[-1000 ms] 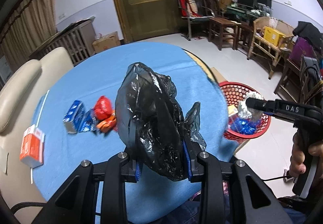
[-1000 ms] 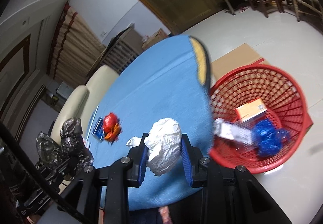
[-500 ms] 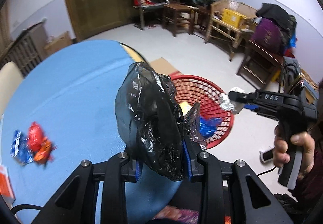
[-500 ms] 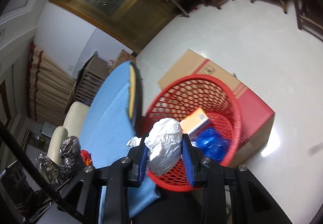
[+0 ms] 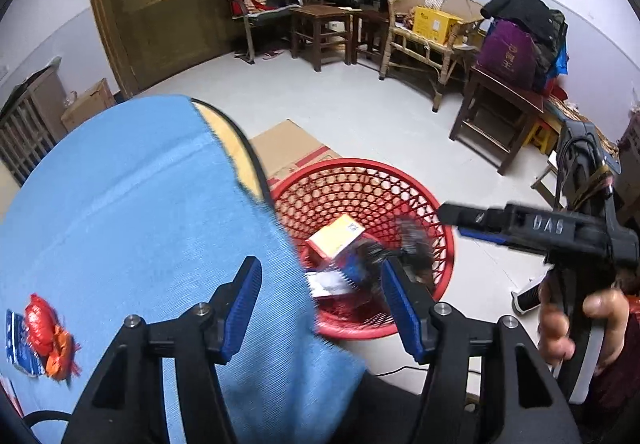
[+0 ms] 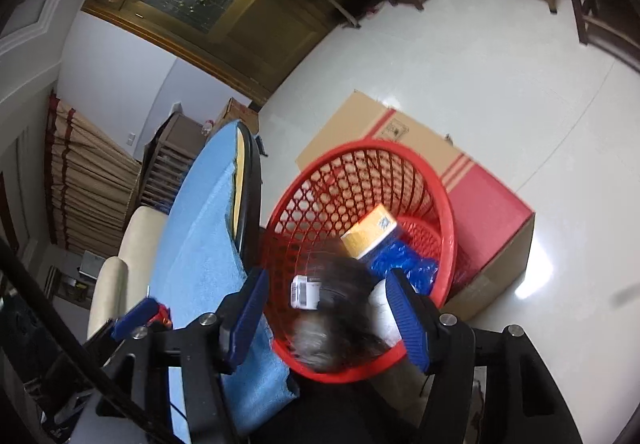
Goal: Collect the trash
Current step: 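Open the right tool to drop the tissue while the left tool drops the black bag, then move both open tools back over the remaining items on the table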
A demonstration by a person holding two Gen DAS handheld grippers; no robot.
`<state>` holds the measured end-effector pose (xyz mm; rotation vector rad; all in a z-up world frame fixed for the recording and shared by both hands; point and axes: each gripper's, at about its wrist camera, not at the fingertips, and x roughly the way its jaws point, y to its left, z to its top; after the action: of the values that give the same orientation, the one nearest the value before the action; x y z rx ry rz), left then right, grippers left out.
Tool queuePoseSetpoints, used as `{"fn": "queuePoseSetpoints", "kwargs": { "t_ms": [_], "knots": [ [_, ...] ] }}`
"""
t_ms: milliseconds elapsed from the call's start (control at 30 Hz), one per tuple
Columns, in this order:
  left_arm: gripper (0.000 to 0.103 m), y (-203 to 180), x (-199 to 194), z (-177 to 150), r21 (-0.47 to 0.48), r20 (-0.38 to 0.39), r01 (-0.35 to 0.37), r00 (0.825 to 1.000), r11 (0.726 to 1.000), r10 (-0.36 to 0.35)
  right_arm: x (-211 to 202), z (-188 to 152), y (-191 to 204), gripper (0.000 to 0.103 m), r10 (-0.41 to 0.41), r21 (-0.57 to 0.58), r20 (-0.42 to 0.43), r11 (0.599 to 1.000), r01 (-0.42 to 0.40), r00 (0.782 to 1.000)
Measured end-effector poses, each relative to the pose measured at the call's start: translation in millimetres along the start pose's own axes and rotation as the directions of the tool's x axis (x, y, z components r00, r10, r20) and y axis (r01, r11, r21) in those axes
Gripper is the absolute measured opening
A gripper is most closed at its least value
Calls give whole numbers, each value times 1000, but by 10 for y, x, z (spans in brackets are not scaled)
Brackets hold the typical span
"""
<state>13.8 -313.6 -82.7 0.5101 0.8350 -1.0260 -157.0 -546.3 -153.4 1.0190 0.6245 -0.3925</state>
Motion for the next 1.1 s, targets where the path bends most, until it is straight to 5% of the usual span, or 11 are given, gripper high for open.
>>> {"fn": "queuePoseSetpoints", "kwargs": {
  "t_ms": [333, 433, 567, 700, 800, 1100],
  "knots": [
    [63, 813, -613, -838, -197, 22, -170, 984, 966, 178, 156, -93, 444, 65, 9, -98, -35, 995, -12, 999],
    [63, 1216, -873, -1174, -310, 26, -228, 969, 923, 248, 235, -134, 782, 65, 21, -178, -49, 984, -29, 999],
    [63, 1784, -1211, -1648, -464, -3, -317, 935, 827, 356, 422, -278, 1327, 65, 41, -308, -102, 949, -70, 994],
    [63, 2171, -1453, -2040, -561, -32, -391, 891, 730, 452, 729, -545, 1875, 65, 57, -405, -197, 905, -134, 979],
    [63, 2351, -1552, -2214, -597, -47, -414, 873, 687, 485, 975, -782, 2211, 65, 54, -457, -276, 871, -180, 960],
    [63, 2673, -1525, -2350, -637, -49, -401, 874, 658, 484, 1614, -1298, 2899, 65, -7, -562, -405, 791, -242, 914]
  ]
}}
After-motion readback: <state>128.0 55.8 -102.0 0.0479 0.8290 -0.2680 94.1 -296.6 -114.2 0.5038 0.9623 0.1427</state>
